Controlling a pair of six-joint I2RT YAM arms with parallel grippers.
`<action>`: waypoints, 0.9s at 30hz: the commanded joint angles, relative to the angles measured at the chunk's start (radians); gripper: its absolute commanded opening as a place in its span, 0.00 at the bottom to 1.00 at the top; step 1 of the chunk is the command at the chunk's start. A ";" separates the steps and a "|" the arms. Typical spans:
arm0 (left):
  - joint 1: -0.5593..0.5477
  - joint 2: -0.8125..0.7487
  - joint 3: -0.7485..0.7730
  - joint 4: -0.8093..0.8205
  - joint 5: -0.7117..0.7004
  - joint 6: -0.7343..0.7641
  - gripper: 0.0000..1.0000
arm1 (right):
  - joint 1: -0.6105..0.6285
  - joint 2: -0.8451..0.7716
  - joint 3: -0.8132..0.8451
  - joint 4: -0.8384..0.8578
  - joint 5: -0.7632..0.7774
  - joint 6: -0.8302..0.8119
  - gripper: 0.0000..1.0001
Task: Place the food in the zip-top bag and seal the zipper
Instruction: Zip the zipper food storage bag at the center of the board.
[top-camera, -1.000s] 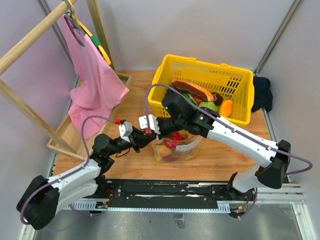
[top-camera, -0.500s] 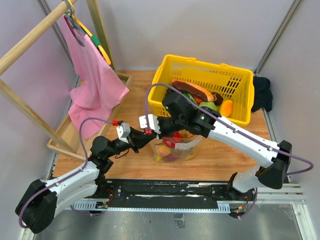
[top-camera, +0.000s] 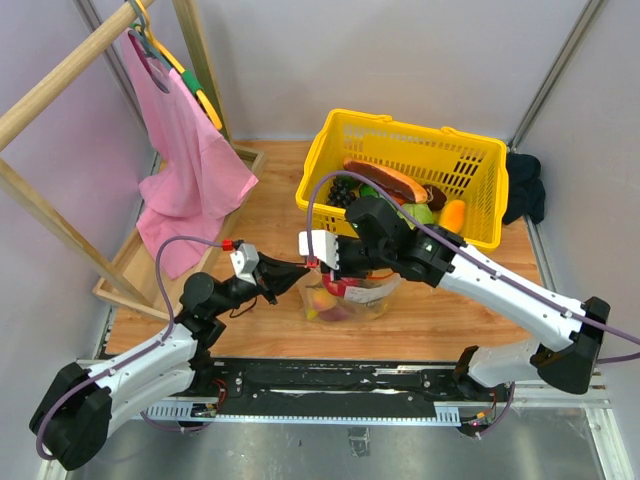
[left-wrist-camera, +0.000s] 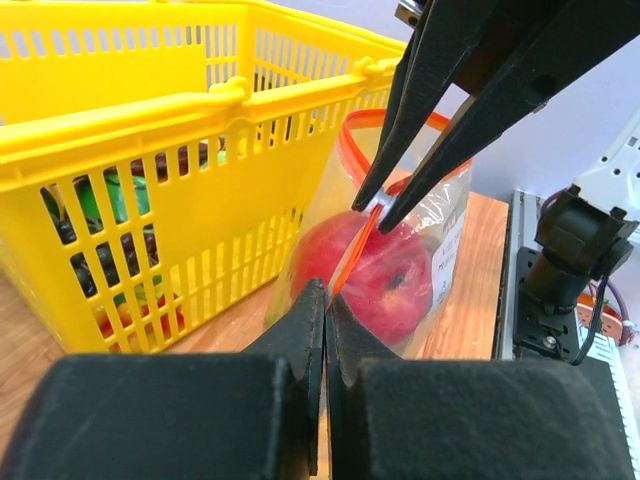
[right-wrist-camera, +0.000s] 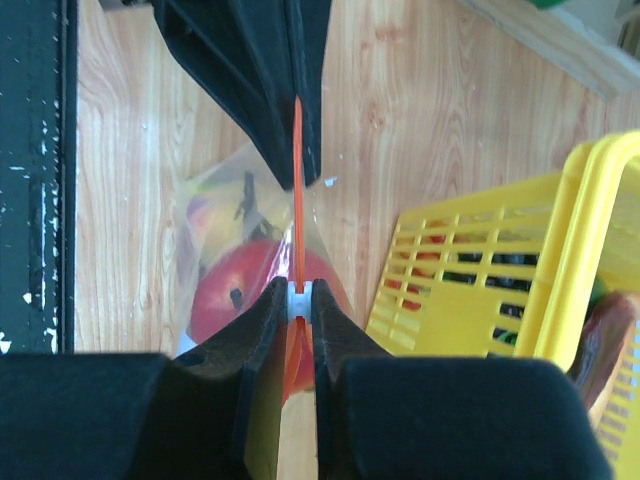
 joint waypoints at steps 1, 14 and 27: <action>0.004 -0.022 -0.004 0.006 -0.071 0.000 0.00 | -0.031 -0.054 -0.052 -0.048 0.131 0.060 0.01; 0.005 -0.077 0.010 -0.128 -0.239 -0.013 0.00 | -0.069 -0.175 -0.144 -0.052 0.284 0.155 0.01; 0.005 -0.132 0.033 -0.260 -0.380 -0.043 0.00 | -0.101 -0.260 -0.203 -0.059 0.364 0.190 0.01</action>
